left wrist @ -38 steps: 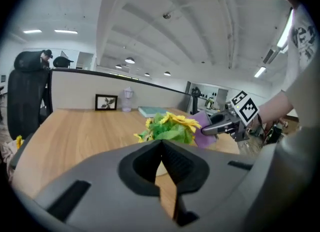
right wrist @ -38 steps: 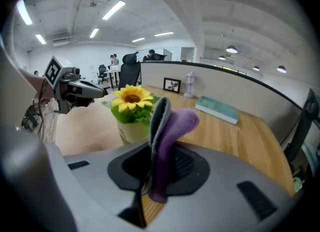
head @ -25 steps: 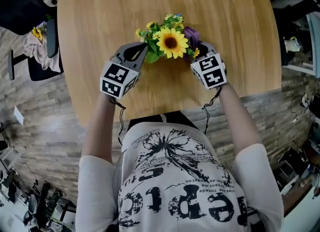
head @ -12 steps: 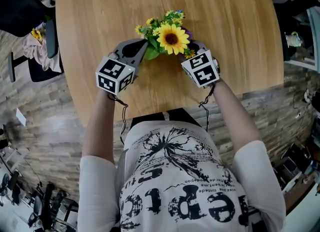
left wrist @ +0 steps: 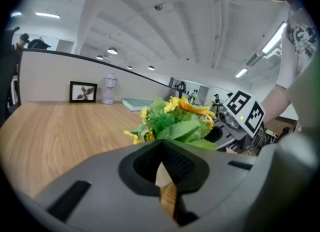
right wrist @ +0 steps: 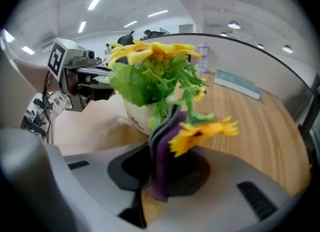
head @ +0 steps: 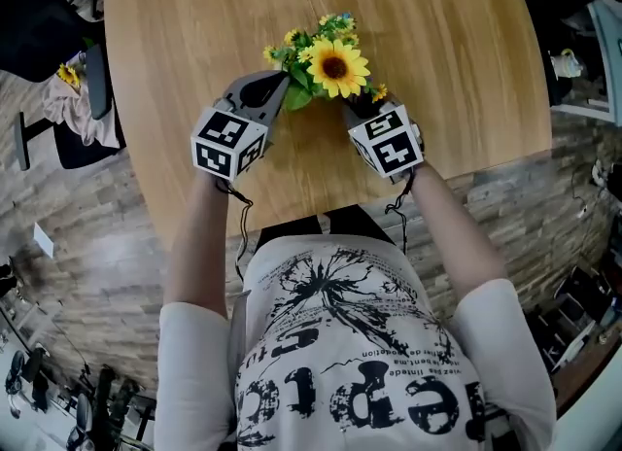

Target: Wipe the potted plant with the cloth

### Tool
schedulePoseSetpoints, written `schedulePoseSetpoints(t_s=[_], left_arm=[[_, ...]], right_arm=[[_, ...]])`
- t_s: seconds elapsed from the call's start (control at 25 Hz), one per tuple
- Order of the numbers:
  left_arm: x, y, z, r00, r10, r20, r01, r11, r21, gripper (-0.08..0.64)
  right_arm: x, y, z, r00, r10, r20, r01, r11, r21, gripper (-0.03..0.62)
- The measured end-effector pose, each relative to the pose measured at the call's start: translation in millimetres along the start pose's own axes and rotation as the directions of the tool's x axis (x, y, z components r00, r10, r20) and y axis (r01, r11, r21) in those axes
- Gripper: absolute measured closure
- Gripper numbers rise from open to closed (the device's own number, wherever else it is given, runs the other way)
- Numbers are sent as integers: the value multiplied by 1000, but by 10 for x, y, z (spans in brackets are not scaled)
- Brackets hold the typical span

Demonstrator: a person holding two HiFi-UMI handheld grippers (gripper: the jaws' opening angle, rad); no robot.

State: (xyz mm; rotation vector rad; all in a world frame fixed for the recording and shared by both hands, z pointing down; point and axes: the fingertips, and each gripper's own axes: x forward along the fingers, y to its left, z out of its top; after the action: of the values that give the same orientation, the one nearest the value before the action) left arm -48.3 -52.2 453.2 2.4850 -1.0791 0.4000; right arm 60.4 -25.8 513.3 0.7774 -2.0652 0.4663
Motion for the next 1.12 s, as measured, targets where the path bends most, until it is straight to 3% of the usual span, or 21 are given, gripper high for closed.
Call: schedulePoseSetpoints(t_s=[0.4,0.68,1.12], left_arm=[[9,-21,0,999,-53,2,53,998,44,558],[-9,-24,20,996,-84,24,84,996,24,558],[0,-42,30,991,-128,41,127,992,17,558]], right_arm=[[-6,404,-75,999,25,-30,-23,998,61,517],[36,689,22,996,86,-17,-82,984,156,515],[188,945,186,989,140,-54,-132,984,123,512]])
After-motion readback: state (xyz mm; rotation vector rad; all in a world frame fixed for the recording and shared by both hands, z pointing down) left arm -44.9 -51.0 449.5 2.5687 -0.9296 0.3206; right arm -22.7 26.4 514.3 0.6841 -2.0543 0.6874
